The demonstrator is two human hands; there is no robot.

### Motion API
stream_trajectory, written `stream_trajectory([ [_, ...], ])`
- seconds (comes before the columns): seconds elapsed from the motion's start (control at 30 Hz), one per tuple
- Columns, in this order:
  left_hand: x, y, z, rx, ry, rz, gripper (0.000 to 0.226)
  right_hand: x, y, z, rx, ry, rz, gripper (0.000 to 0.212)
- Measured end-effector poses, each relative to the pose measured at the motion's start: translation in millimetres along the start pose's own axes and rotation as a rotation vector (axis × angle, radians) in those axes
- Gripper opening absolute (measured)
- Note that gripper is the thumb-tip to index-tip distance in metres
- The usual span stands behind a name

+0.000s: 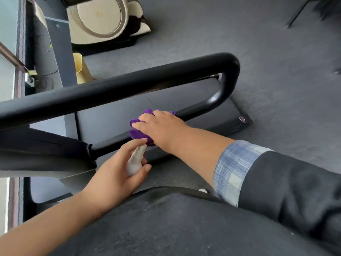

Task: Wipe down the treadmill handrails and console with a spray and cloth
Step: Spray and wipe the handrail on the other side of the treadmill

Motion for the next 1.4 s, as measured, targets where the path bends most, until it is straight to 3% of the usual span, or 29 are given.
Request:
stream_trajectory([
  [0.1,12.2,-11.9,4.1,-0.008,0.012,0.022,0.059,35.5,31.9,-17.2,-0.059,0.009,0.089,0.058],
  [0.2,23.7,-22.1,9.1,0.005,0.026,0.033,0.06,51.7,50.3,-46.5,-0.138,-0.021,0.123,0.039],
  [0.3,39.3,-30.6,15.4,0.022,-0.009,0.083,0.07,52.5,69.4,-74.9,-0.148,-0.207,0.182,0.021],
  [0.4,60.2,-37.9,18.4,0.079,-0.064,0.153,0.063,55.0,99.4,-91.6,0.024,-0.423,0.17,0.019],
  [0.53,81.2,-39.0,14.4,0.285,-0.079,0.273,0.054,46.2,121.0,-113.3,0.264,-0.675,0.148,0.048],
  [0.63,92.7,-38.7,14.5,0.402,-0.044,0.354,0.052,29.9,124.9,-126.4,0.445,-0.868,0.063,0.053],
  [0.73,106.0,-44.3,15.1,0.466,0.068,0.307,0.065,21.8,125.9,-136.1,0.703,-0.858,-0.002,0.055],
  [0.83,120.5,-45.7,20.6,0.501,0.039,0.276,0.056,30.5,126.5,-148.5,1.018,-0.738,-0.026,0.053],
  [0.9,126.9,-40.9,24.5,0.478,0.037,0.229,0.054,42.3,120.0,-155.8,1.128,-0.627,-0.071,0.053],
  [0.97,128.3,-33.5,27.3,0.471,0.028,0.171,0.054,50.6,105.8,-159.3,1.001,-0.489,-0.096,0.061],
  [1.1,122.8,-17.6,25.4,0.532,0.001,0.09,0.059,43.7,72.7,-147.2,0.376,-0.025,0.003,0.082],
  [1.17,119.2,-10.5,22.3,0.569,-0.021,0.055,0.06,35.6,63.9,-145.6,0.334,0.109,0.018,0.083],
  [1.4,110.0,15.2,8.9,0.616,-0.057,-0.057,0.059,-0.2,26.3,-146.0,0.417,0.203,-0.111,0.079],
])
Point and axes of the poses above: each hand's wrist, its own y-axis away from the middle knuckle, its own z-axis out of the palm, x = y × z, the point moved 1 cm from there along -y, towards the middle knuckle, and after that the axes turned 6 degrees about -z, right-handed, at the moved point
